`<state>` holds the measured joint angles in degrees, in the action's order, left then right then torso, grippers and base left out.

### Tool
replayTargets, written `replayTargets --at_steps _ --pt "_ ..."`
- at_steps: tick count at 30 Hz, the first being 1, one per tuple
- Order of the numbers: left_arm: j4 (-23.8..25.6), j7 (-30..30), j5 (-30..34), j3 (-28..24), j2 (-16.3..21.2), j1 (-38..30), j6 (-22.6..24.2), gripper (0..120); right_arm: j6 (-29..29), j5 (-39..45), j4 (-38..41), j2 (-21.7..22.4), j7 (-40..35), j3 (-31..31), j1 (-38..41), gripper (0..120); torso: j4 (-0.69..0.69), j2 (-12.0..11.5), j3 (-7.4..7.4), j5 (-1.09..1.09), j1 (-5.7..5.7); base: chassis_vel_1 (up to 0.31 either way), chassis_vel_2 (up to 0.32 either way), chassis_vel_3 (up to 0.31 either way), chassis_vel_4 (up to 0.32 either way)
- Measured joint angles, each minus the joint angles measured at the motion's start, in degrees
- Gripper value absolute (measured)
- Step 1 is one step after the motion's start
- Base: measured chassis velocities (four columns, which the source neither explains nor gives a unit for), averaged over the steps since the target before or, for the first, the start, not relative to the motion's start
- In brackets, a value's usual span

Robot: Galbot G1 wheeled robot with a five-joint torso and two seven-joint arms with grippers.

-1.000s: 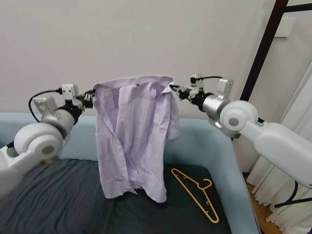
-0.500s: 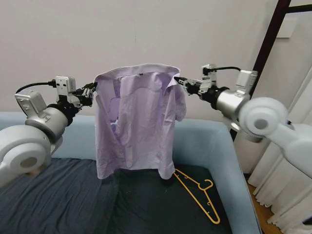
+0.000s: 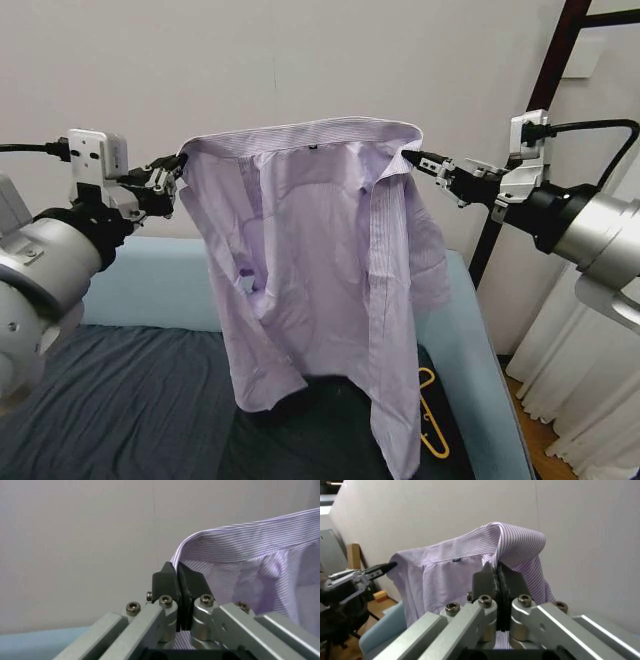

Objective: Pick up the clothes from the sofa and hang them on the clothes hanger.

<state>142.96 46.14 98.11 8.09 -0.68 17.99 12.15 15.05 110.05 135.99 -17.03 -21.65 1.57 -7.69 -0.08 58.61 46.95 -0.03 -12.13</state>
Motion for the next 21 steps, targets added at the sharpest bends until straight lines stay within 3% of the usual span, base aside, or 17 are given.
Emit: replayTargets --at_steps 4,12,21 --pt "-1.81 2.62 -0.50 -0.73 -1.70 2.11 1.29 0 0.02 -1.40 1.14 -2.84 -1.62 -1.62 -1.77 0 0.00 0.00 0.00 -0.02 0.00 0.000 0.000 0.000 0.000" --pt "-8.82 2.21 -13.71 -2.59 -9.85 10.45 1.07 0 -0.21 -10.55 -5.28 -11.42 -0.75 -6.31 -9.40 0 0.00 -0.02 0.02 -0.03 -0.03 0.000 0.000 0.000 0.000" --pt "-10.95 1.79 -20.28 -3.74 -15.90 17.29 0.79 0 -0.23 -18.17 -10.69 -16.68 2.98 -7.55 -17.65 0 0.00 -0.02 0.02 -0.01 -0.02 0.000 0.000 0.000 0.000"
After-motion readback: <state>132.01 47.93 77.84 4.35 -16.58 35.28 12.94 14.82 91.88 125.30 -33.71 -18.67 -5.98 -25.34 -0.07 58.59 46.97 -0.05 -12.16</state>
